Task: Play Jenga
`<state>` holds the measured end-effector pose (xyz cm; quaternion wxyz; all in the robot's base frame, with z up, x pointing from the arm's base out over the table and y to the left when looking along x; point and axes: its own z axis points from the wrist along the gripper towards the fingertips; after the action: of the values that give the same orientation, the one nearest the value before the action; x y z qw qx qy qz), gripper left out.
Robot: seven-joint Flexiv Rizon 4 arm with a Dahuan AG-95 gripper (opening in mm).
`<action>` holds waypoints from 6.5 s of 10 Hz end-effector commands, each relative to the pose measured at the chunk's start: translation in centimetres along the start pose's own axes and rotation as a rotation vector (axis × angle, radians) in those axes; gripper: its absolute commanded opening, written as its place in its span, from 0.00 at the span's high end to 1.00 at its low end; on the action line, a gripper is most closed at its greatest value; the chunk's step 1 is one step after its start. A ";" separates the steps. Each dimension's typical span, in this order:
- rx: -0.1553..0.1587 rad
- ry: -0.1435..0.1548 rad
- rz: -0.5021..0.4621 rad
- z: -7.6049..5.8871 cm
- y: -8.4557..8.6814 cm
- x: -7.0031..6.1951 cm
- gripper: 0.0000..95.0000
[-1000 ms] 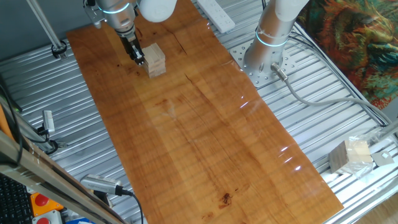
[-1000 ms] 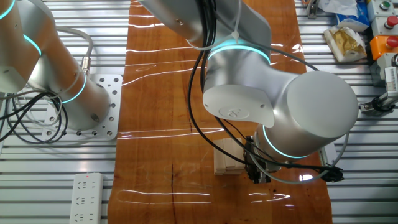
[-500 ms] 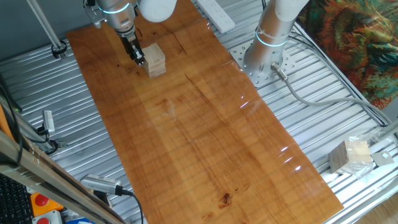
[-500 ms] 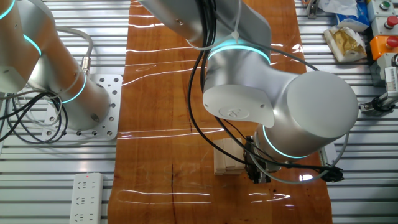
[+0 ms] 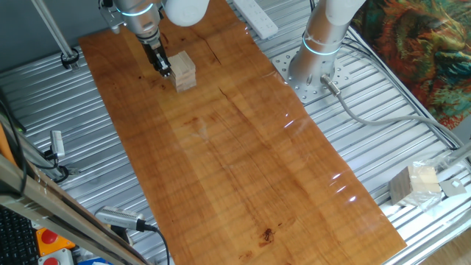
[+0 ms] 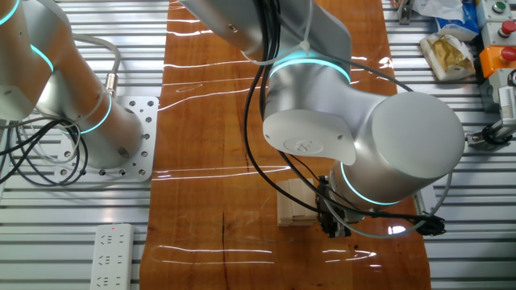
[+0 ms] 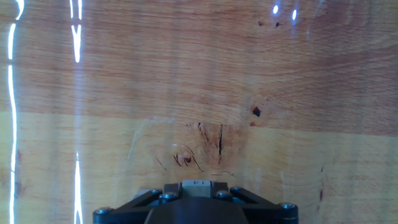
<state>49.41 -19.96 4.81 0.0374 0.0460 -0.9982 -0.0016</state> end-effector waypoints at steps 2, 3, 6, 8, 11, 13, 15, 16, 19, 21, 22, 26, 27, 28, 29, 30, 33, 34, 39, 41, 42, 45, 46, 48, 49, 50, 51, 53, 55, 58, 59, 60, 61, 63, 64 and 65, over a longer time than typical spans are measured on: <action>0.000 0.000 0.000 0.0 0.0 0.0 0.80; 0.003 -0.001 0.000 0.0 0.3 -0.6 1.00; 0.003 -0.001 0.000 -0.1 0.3 -0.6 1.00; 0.005 -0.002 0.000 -0.1 0.3 -0.6 1.00; 0.005 -0.004 0.000 0.0 0.3 -0.6 1.00; 0.006 -0.004 0.000 0.0 0.3 -0.6 1.00; 0.005 -0.003 0.001 0.0 0.3 -0.8 1.00; 0.005 -0.003 0.001 0.0 0.3 -0.9 1.00; 0.005 -0.004 -0.001 0.1 0.3 -1.0 1.00; 0.004 -0.005 -0.001 0.1 0.3 -1.0 1.00; 0.004 -0.005 -0.001 0.1 0.3 -1.0 1.00; 0.003 -0.005 -0.001 0.0 0.2 -1.1 1.00; 0.004 -0.005 -0.001 0.0 0.2 -1.2 1.00; 0.004 -0.004 -0.001 0.1 0.2 -1.3 1.00; 0.004 -0.005 -0.001 0.1 0.2 -1.3 1.00; 0.004 -0.004 -0.001 0.2 0.2 -1.4 1.00; 0.006 -0.004 0.000 0.1 0.2 -1.7 1.00; 0.005 -0.006 -0.002 0.1 0.2 -1.6 1.00; 0.007 -0.026 -0.008 0.0 0.2 -1.6 1.00; 0.007 -0.041 -0.015 0.0 0.2 -1.6 1.00; 0.007 -0.046 -0.016 0.0 0.2 -1.6 1.00; 0.005 -0.057 -0.018 0.0 0.2 -1.6 1.00; 0.005 -0.057 -0.017 0.0 0.2 -1.6 1.00; 0.003 -0.057 -0.017 0.0 0.2 -1.6 1.00; 0.003 -0.056 -0.016 0.0 0.2 -1.6 1.00; 0.003 -0.055 -0.016 0.0 0.2 -1.7 1.00; 0.003 -0.055 -0.016 0.1 0.2 -1.8 1.00; 0.004 -0.054 -0.016 0.1 0.2 -1.8 1.00; 0.004 -0.055 -0.015 0.1 0.2 -1.8 1.00; 0.003 -0.057 -0.015 0.0 0.2 -1.8 1.00; 0.003 -0.058 -0.014 0.0 0.2 -1.8 1.00; 0.003 -0.058 -0.014 0.0 0.2 -1.9 1.00; 0.003 -0.058 -0.012 0.0 0.2 -2.0 1.00; 0.003 -0.058 -0.012 -0.1 0.2 -2.0 1.00; 0.002 -0.058 -0.011 -0.1 0.2 -2.0 1.00; 0.002 -0.058 -0.012 -0.1 0.2 -2.1 1.00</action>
<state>51.50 -19.57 4.69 0.0082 0.0514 -0.9986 -0.0018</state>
